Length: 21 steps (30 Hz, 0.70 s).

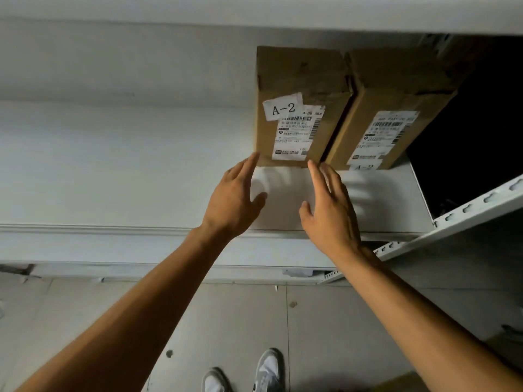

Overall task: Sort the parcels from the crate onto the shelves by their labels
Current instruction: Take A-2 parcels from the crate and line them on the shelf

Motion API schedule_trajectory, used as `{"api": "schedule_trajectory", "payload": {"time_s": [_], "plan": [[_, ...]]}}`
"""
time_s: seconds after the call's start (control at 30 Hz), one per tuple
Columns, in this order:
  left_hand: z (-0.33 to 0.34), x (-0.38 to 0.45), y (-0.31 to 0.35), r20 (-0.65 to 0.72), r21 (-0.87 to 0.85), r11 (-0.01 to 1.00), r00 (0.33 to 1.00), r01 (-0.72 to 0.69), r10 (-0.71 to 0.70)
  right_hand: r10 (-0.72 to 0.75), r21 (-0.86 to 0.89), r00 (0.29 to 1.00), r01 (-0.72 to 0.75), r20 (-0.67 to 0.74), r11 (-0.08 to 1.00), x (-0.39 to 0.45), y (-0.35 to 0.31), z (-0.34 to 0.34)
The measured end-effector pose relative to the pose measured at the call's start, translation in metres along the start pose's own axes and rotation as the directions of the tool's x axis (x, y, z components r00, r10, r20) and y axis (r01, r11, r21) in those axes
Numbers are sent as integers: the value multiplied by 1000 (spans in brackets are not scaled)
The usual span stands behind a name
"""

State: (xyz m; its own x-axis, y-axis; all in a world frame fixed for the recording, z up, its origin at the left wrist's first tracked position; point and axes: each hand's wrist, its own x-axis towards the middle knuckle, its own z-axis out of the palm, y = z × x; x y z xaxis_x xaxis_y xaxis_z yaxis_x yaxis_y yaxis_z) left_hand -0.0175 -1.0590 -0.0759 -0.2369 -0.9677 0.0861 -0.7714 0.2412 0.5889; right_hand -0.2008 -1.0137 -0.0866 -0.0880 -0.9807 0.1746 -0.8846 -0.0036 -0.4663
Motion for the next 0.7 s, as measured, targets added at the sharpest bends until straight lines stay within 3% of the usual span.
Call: {"api": "schedule_trajectory", "payload": {"time_s": [0.17,0.3,0.43,0.57,0.7], "plan": [[-27,-58,-5,164,208,978,986,-3,-31,3,-73,961,18,275,997,-41,-24,-4],[-62,-126,-10,106,296,949,984,107,-144,-95,-52,913,125,397,991,-73,-71,-16],[-100,-218,-19,16,369,872,935,323,-354,-317,12,817,356,481,935,-113,-131,-21],[-134,-335,-19,-113,355,754,826,553,-552,-492,75,652,558,577,827,-170,-192,-12],[-152,-472,-5,-244,287,544,610,788,-754,-639,184,412,730,649,658,-255,-253,-9]]}}
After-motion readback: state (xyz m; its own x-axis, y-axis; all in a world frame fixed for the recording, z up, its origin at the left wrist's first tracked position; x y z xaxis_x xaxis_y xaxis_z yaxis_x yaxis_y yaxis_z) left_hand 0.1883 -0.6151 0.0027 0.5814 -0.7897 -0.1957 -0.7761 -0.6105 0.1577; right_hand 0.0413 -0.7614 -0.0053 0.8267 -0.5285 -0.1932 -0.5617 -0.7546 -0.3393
